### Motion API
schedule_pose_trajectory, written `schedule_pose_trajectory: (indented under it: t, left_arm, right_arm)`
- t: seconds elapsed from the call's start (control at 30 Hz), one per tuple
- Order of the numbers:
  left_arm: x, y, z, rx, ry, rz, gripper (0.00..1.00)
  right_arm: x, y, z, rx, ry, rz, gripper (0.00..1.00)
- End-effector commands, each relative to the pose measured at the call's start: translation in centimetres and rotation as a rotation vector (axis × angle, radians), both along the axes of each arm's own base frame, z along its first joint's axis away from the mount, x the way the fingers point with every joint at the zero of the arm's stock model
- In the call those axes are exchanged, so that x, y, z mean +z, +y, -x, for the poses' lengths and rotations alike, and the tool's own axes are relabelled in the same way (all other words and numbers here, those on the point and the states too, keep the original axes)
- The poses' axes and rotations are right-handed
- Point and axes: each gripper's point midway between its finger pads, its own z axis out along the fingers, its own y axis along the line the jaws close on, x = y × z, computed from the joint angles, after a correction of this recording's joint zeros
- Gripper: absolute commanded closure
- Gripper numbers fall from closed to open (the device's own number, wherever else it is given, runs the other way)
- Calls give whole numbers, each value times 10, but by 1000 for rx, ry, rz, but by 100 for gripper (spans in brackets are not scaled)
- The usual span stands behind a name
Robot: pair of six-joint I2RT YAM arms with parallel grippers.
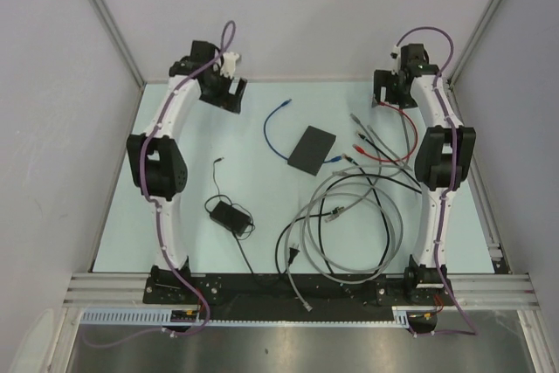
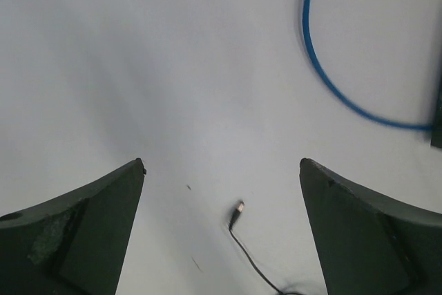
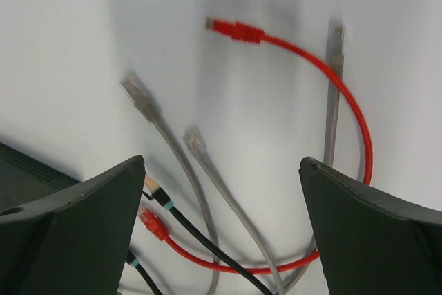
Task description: Pull the plug from the switch port
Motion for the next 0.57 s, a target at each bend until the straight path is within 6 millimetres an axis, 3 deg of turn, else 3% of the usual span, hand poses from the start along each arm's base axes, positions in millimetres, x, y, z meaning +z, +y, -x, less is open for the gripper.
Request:
schedule_pose_trajectory:
  t: [0.0,0.07,0.1,0.13,0.17,0.23,0.27,0.33,0.4,0.53]
  left_arm:
    - [73,30,-46,122,-179,68,0]
    - [111,42,-60,156,-292,121,0]
    - [122,45,-64,165,-328,139,0]
    - [133,53,-66,185,-361,155,0]
    - [159,56,-71,191,-448,172,0]
    - [179,57,-73,203,-513,202,0]
    - [195,59,-76,206,-568,204,0]
    - [216,63,-76,217,-623,194,0]
    - [225,62,-74,210,-642,194,0]
    - [219,60,-68,204,-614,200,1]
  right_arm:
    - [120,-4,-30,-71,-293,4,0]
    - [137,-5,-38,-76,-344,9,0]
    - [157,-7,-45,-80,-396,19,0]
    - [157,-9,-51,-80,-409,30,0]
    - [163,-11,-56,-80,-436,46,0]
    - [182,-30,-68,-143,-519,126,0]
    - [188,-15,-70,-127,-541,125,0]
    - [200,-14,-72,-132,-581,126,0]
    - [214,-12,-69,-142,-610,131,0]
    - [222,-17,-65,-166,-622,121,0]
